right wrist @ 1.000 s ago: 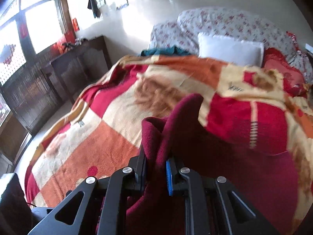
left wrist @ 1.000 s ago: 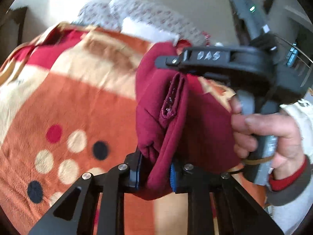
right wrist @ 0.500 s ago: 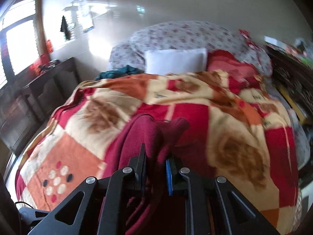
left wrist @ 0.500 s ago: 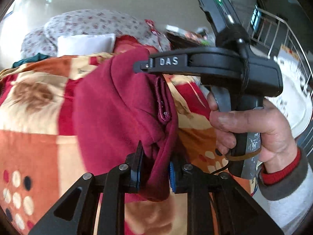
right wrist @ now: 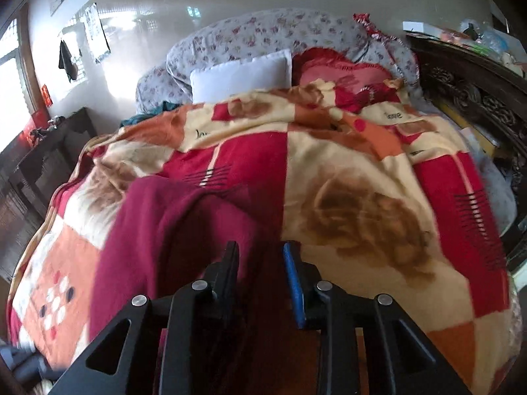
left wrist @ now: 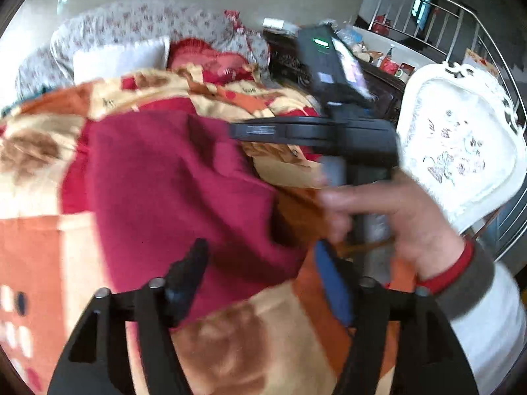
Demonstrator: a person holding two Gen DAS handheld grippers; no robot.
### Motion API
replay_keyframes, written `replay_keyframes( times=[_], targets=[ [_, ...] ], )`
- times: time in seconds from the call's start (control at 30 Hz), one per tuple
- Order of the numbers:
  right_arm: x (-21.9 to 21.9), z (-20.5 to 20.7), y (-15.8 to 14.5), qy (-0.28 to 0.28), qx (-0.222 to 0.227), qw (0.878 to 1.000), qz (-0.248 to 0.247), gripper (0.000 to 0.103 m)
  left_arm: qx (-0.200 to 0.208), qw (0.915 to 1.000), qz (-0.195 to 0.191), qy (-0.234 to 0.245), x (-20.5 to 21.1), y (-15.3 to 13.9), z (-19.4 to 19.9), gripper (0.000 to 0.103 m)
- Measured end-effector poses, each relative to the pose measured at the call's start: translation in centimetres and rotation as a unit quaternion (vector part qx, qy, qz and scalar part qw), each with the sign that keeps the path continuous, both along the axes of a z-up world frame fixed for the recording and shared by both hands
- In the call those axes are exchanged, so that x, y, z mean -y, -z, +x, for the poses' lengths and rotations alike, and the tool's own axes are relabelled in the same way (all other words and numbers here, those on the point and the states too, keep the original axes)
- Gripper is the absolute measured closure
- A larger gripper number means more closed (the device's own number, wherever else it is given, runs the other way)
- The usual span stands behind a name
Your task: Fold small clothes
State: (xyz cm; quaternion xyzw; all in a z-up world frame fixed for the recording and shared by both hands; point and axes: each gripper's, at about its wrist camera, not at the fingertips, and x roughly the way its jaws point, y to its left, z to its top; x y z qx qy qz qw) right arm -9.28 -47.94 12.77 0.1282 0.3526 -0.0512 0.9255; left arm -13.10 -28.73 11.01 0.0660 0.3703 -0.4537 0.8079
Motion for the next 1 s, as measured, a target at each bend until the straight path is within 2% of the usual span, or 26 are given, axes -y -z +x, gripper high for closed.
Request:
replay_keyframes(
  times=[0.07, 0.13, 0.2, 0.3, 0.33, 0.4, 0.47, 0.6, 0.67, 0.77, 0.8, 0.9, 0.93, 1.0],
  targets=[
    [-0.8, -2.1, -1.1, -0.019, 0.019, 0.999, 0.022, 0.068, 0.035, 0.9992, 0.013, -0.013, -2.1, -0.6, -0.6, 0.035],
    [-2.2, -3.5, -1.2, -0.044, 0.020, 0.998, 0.047, 0.052, 0.063, 0.9970, 0.022, -0.039, -3.8, -0.7, -0.5, 0.034],
    [-3.9, -3.8, -0.6, -0.067, 0.003, 0.996, 0.059, 0.051, 0.070, 0.9949, 0.039, -0.062, -4.4, -0.2, 0.5, 0.034],
    [-5.4, -3.4, 1.4, -0.062, -0.037, 0.997, 0.041, 0.051, 0.053, 0.9943, 0.052, -0.076, -4.2, 1.2, 2.2, 0.034],
    [-5.9, -3.4, 2.1, -0.062, -0.045, 0.997, 0.022, 0.057, 0.053, 0.9938, 0.059, -0.078, -4.0, 1.5, 2.3, 0.034],
    [-6.4, -3.8, 3.0, -0.065, -0.053, 0.996, -0.013, 0.081, 0.055, 0.9923, 0.081, -0.077, -3.5, 2.6, 2.3, 0.034],
    [-5.9, -4.6, 3.5, -0.056, -0.048, 0.997, -0.013, 0.082, 0.054, 0.9912, 0.098, -0.071, -3.4, 3.7, 2.0, 0.034],
    [-4.3, -5.3, 5.8, -0.032, -0.055, 0.998, 0.021, 0.082, 0.046, 0.9908, 0.108, -0.066, -3.5, 5.4, 1.9, 0.034],
    [-4.2, -5.4, 6.3, -0.029, -0.052, 0.998, 0.020, 0.082, 0.033, 0.9913, 0.109, -0.065, -3.3, 6.1, 2.2, 0.034],
    [-3.4, -6.1, 4.8, -0.026, -0.039, 0.997, 0.060, 0.076, 0.036, 0.9910, 0.110, -0.068, -3.5, 5.9, 1.9, 0.034],
    [-3.0, -6.7, 3.6, -0.022, -0.022, 0.997, 0.075, 0.075, 0.043, 0.9906, 0.111, -0.068, -3.6, 5.5, 1.7, 0.034],
    [-3.5, -6.8, 1.1, -0.010, 0.008, 0.999, 0.050, 0.070, 0.076, 0.9894, 0.100, -0.073, -4.4, 3.5, 0.9, 0.034],
    [-3.6, -6.3, 0.5, 0.001, 0.014, 0.999, 0.036, 0.061, 0.079, 0.9894, 0.096, -0.074, -4.6, 3.0, 0.8, 0.034],
    [-4.0, -4.9, 0.3, 0.012, 0.014, 0.999, 0.030, 0.054, 0.077, 0.9904, 0.083, -0.078, -4.8, 2.1, 1.1, 0.030]
  ],
)
